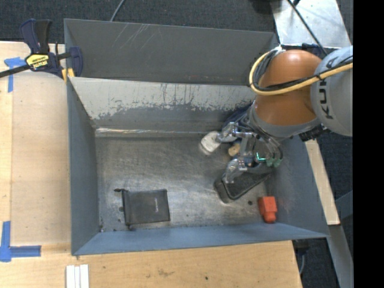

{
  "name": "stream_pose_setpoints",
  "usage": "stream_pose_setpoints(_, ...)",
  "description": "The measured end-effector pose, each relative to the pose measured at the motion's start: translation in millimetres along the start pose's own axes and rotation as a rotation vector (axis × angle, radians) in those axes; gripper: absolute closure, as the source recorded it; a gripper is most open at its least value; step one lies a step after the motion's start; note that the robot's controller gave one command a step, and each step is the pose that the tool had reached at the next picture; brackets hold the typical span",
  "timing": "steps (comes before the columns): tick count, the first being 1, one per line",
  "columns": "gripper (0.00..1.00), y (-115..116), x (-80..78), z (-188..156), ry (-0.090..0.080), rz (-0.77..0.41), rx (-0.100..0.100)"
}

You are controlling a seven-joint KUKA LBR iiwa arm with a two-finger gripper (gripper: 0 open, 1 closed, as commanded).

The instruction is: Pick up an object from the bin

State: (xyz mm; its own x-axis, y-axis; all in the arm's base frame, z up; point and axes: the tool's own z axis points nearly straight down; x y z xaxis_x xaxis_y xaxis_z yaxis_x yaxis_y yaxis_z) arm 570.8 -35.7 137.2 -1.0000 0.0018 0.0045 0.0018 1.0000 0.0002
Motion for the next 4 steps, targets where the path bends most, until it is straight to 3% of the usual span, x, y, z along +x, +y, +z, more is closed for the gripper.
stream_pose_setpoints(1, 0.00, -24.5, 5.2, 24.6, -0.018, -0.007, -0.004)
stream_pose_setpoints(2, 0.00, -30.2, 7.4, 27.8, -0.014, 0.006, -0.001)
stream_pose_setpoints(3, 1.00, -31.8, 15.0, 28.7, 0.026, 0.007, -0.004)
stream_pose_setpoints(4, 1.00, -31.6, 11.4, 26.4, 0.010, 0.008, -0.003)
